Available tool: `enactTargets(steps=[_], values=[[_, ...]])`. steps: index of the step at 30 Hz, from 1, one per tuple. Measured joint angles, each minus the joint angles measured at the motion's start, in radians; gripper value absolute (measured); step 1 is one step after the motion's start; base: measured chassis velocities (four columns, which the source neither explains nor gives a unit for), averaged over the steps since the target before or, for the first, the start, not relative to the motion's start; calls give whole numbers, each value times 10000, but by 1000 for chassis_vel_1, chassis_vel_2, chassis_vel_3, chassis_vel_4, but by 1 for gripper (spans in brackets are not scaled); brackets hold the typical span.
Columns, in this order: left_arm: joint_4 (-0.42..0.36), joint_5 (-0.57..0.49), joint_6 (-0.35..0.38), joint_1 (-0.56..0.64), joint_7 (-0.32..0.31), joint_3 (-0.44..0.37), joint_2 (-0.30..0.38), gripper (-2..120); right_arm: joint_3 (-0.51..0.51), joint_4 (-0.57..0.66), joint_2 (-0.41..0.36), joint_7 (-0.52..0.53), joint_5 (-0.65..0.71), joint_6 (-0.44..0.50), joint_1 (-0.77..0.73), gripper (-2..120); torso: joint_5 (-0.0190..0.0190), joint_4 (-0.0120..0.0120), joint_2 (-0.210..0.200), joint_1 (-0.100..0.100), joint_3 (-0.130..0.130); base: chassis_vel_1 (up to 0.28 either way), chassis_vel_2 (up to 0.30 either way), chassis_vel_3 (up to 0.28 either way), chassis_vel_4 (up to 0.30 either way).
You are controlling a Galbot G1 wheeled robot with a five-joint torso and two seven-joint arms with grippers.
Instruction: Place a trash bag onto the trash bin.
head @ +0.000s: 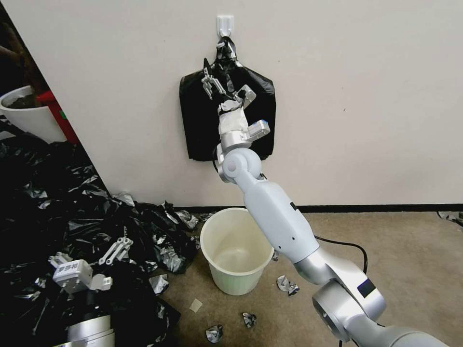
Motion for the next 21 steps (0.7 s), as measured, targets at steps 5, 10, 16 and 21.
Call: enactTargets(steps=[5, 10, 16, 21], values=[[95, 23, 0, -37, 2, 15, 0, 100, 94, -328, -8, 46, 6, 0, 187, 100, 0, 0, 0, 0, 0, 0, 0, 0, 0], [104, 27, -13, -31, 2, -30, 1, 100, 116, -482, -14, -85, 77, -15, 403, 100, 0, 0, 0, 0, -1, 0, 0, 0, 0], [102, 41, -34, -10, 2, -59, 2, 100, 145, -666, -17, -253, 168, -27, 592, 100, 0, 0, 0, 0, -1, 0, 0, 0, 0], [102, 80, -51, -9, -9, -63, 2, 100, 140, -753, -20, -406, 261, -49, 671, 84, 0, 0, 0, 0, -1, 0, 0, 0, 0]])
